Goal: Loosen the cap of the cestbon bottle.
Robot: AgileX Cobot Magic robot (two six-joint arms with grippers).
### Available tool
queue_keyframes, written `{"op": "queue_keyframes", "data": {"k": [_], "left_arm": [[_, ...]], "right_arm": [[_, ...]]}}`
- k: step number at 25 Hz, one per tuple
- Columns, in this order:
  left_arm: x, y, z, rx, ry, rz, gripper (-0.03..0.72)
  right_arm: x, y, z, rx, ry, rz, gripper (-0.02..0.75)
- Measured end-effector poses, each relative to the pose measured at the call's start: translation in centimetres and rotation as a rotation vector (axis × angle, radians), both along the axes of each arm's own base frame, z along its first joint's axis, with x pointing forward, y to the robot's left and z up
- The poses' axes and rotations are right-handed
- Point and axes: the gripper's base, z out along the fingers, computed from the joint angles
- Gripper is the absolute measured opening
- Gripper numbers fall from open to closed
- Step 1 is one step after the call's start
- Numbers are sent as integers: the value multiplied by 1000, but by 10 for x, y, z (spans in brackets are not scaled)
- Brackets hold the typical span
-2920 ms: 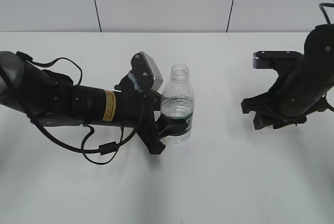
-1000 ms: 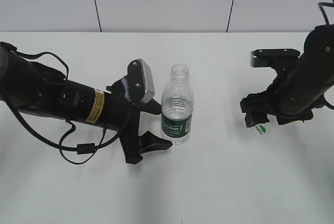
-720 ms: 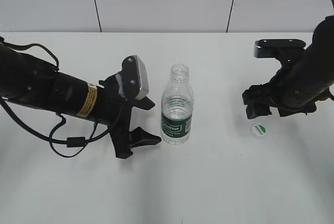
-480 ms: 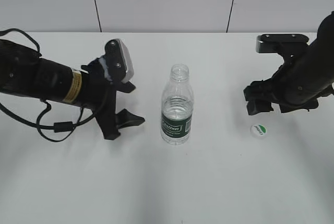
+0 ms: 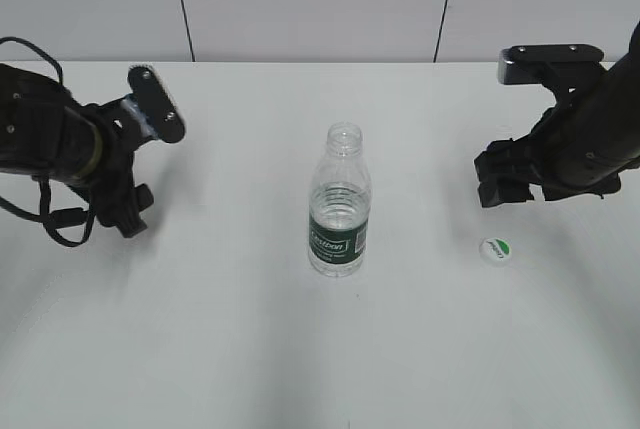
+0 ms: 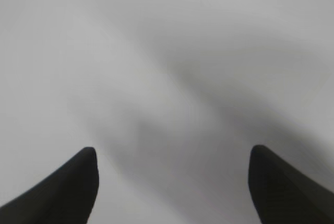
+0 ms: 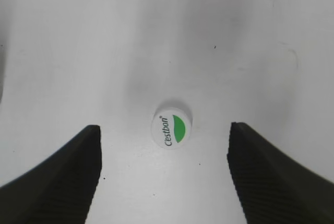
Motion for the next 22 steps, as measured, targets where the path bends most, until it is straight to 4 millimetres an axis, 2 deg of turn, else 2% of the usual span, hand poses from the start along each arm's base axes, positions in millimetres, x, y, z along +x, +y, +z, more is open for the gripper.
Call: {"op": "queue_keyframes", "data": {"k": [4,7,12,17,22], "left_arm": [[-5,14,-1,-5,34,242,504],[-10,16,2,-72,63,368,492],[-16,20,24,-136,56,477,489],[-9,24,54,-222,134,548,484],[0,43,79,-243,267,645,478]], "right_arm": [[-1,0,0,-3,8,2,577],[-2,-1,0,-7,19,2,577],[-3,-1,3,-9,21,5,577],[2,1,26,-20,33,18,577],[10,3,55,-47,76,28,577]]}}
